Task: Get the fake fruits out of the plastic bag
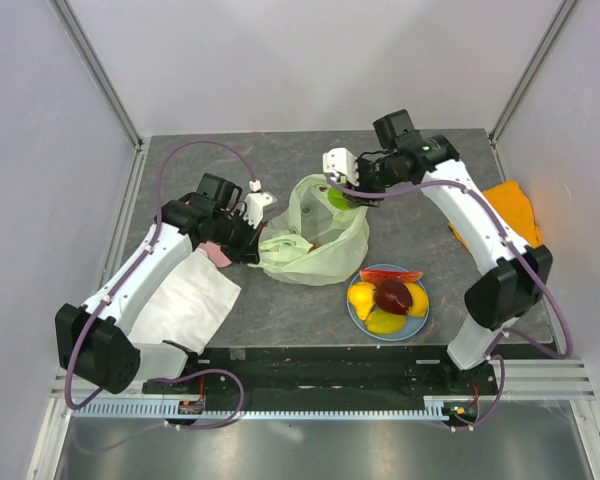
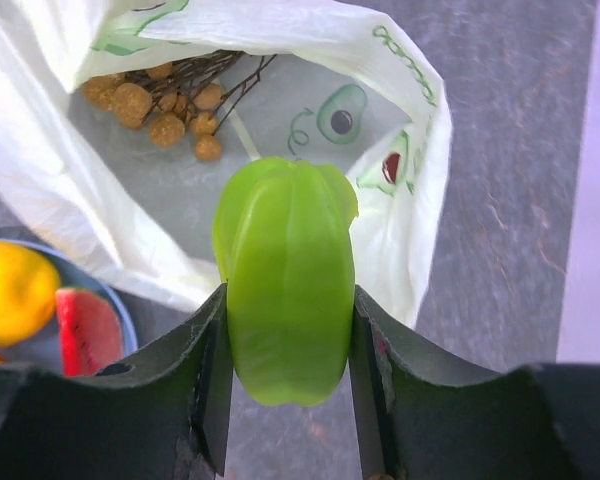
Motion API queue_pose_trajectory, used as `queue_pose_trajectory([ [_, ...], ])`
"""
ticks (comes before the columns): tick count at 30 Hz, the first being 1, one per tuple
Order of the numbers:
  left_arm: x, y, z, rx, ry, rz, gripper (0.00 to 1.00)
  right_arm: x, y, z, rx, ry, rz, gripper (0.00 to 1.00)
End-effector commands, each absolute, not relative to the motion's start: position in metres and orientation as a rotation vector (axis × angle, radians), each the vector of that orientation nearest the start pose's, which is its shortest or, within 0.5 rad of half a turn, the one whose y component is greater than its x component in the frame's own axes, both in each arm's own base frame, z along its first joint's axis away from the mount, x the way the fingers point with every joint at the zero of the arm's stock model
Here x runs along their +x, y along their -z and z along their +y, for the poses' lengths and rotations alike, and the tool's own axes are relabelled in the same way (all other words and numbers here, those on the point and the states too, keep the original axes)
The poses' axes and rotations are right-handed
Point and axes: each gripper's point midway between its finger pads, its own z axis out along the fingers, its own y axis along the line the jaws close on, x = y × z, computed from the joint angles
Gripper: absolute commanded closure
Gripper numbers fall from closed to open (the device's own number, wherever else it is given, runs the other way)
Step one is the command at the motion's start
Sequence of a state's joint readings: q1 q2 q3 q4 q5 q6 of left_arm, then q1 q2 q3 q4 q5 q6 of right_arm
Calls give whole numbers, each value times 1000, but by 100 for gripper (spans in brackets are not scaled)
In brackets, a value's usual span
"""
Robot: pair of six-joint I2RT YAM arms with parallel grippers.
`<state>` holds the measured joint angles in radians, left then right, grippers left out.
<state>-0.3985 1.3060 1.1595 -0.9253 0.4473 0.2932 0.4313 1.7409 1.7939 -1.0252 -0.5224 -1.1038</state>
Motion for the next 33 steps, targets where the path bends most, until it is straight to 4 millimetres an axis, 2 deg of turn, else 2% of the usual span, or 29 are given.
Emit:
queue_pose_trajectory([
  [1, 258, -185, -177, 1001, 608, 2298, 99, 311, -262, 206, -1775, -413, 1634, 82],
  [3, 260, -185, -177, 1004, 603, 2295, 98, 293, -248, 184, -1767, -410, 1731, 82],
  [4, 261, -184, -177, 1004, 603, 2295, 98, 276, -235, 172, -1739, -436, 1806, 83],
  [5, 262, -184, -178, 1004, 604, 2291, 98, 269, -227, 164, -1716, -446, 1856, 82],
  [6, 263, -186, -179, 1000, 606, 2285, 99, 262, -210, 149, -1672, -468, 1952, 83],
  [11, 264, -190, -179, 999, 604, 2272, 98, 246, -188, 107, -1352, -545, 2246, 84],
  [14, 263, -188, -182, 998, 629, 2275, 98, 238, -175, 90, -1213, -594, 2359, 84],
  [21, 264, -192, -187, 996, 663, 2269, 99, 227, -142, 80, -1107, -726, 2528, 82],
  [27, 262, -190, -185, 996, 655, 2272, 98, 216, -124, 80, -1092, -807, 2614, 81],
  [33, 259, -188, -184, 992, 660, 2279, 98, 215, -109, 81, -1053, -860, 2676, 80],
])
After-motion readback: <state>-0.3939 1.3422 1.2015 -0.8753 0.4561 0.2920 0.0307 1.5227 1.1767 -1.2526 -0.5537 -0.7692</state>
